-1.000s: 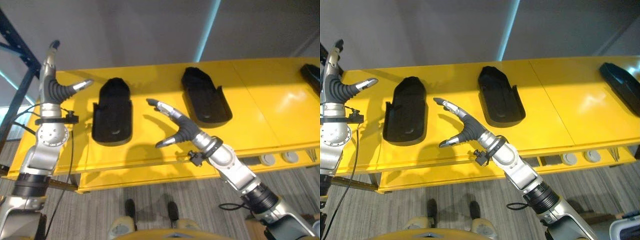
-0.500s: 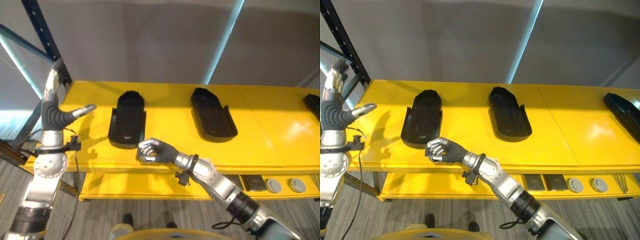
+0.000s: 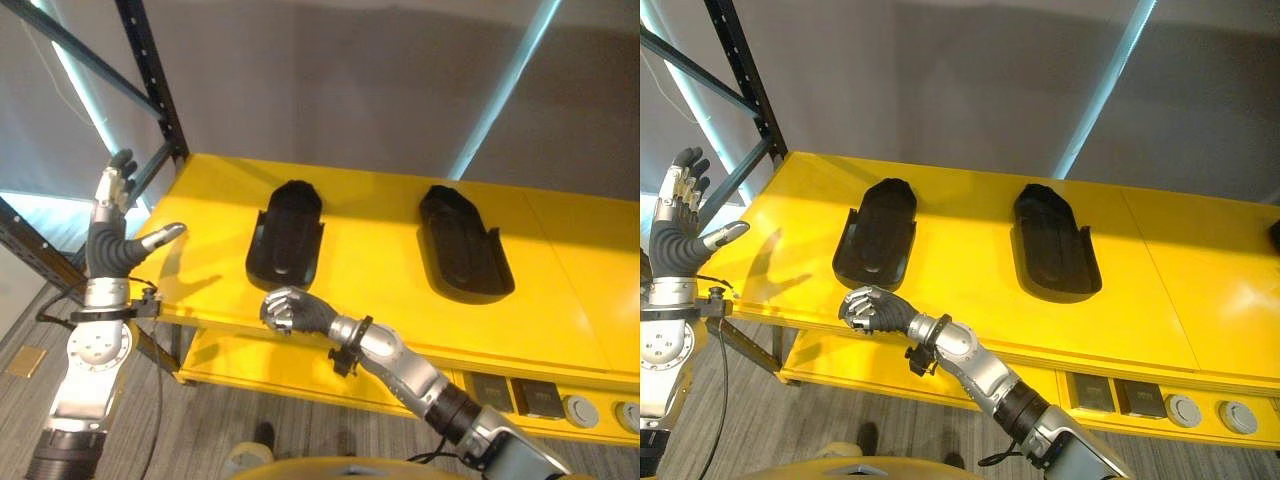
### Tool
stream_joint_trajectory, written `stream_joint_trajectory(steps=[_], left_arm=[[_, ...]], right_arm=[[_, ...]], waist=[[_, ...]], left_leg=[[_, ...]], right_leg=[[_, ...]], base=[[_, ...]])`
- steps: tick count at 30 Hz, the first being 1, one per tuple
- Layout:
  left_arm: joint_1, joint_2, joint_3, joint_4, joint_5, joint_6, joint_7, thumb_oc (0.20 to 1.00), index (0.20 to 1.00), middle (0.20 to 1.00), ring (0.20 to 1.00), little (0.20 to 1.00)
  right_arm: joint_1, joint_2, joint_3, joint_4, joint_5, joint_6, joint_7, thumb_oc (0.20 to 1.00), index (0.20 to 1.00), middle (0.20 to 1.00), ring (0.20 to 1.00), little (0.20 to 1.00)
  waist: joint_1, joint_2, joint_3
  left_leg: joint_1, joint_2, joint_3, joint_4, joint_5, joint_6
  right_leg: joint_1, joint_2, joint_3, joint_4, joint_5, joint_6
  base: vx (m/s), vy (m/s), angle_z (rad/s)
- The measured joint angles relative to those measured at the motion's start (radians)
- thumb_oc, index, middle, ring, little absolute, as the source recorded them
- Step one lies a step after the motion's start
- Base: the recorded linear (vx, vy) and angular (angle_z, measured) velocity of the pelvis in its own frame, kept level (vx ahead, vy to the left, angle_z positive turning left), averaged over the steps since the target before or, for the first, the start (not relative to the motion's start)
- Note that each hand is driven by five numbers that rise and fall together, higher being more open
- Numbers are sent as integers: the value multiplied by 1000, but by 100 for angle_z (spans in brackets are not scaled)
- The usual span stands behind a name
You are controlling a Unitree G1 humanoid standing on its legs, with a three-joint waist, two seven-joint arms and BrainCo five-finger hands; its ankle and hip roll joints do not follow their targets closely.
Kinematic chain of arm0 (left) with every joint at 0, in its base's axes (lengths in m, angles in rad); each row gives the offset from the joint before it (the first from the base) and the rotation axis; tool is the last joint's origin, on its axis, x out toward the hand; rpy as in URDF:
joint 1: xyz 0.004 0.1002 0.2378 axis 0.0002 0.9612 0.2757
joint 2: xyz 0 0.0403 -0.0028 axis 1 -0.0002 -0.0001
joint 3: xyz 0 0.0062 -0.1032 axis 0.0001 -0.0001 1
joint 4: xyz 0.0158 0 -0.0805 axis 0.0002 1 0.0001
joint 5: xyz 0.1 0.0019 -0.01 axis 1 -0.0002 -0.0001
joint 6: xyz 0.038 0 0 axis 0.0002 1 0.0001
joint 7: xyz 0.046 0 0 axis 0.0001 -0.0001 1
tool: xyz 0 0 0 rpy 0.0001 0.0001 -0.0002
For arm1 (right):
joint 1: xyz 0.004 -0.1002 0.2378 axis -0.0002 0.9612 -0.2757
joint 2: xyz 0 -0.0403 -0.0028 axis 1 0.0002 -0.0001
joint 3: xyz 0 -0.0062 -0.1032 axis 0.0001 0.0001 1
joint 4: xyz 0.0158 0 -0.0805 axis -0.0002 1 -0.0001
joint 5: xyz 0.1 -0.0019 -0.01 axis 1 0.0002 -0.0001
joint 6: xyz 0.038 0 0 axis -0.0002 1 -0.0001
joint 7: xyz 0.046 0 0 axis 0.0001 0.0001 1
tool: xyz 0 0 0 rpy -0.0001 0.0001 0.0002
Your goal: Move parts from the plastic box to the shelf.
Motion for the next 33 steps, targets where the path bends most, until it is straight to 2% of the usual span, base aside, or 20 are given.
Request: stream_joint_trajectory(steps=[9,22,33], left_arm=[[17,1,-21,4,-48,0,-23,1000,1000,1000,1000,1000],[11,3,-61,42,-85,1,-29,1000,1000,1000,1000,1000],[7,3,-88,42,-86,5,-28,1000,1000,1000,1000,1000]], right_arm=[[-34,22,-1,121,-62,-3,-47,200,200,200,200,200],[-79,47,-50,193,-216,-22,-177,200,200,200,200,200],[-79,47,-64,189,-248,-22,-200,200,200,200,200,200]], waist=[[40,15,7],[46,22,9],[39,24,9]], left_leg=[[-4,-3,-15,0,1,-1],[-17,-8,-34,0,3,0],[-18,-9,-35,0,3,0]], right_leg=[[2,-2,-15,0,-3,1],[0,-6,-35,0,-9,2],[-1,-6,-36,0,-10,2]], base=[[14,-6,5],[14,3,4],[0,0,0]])
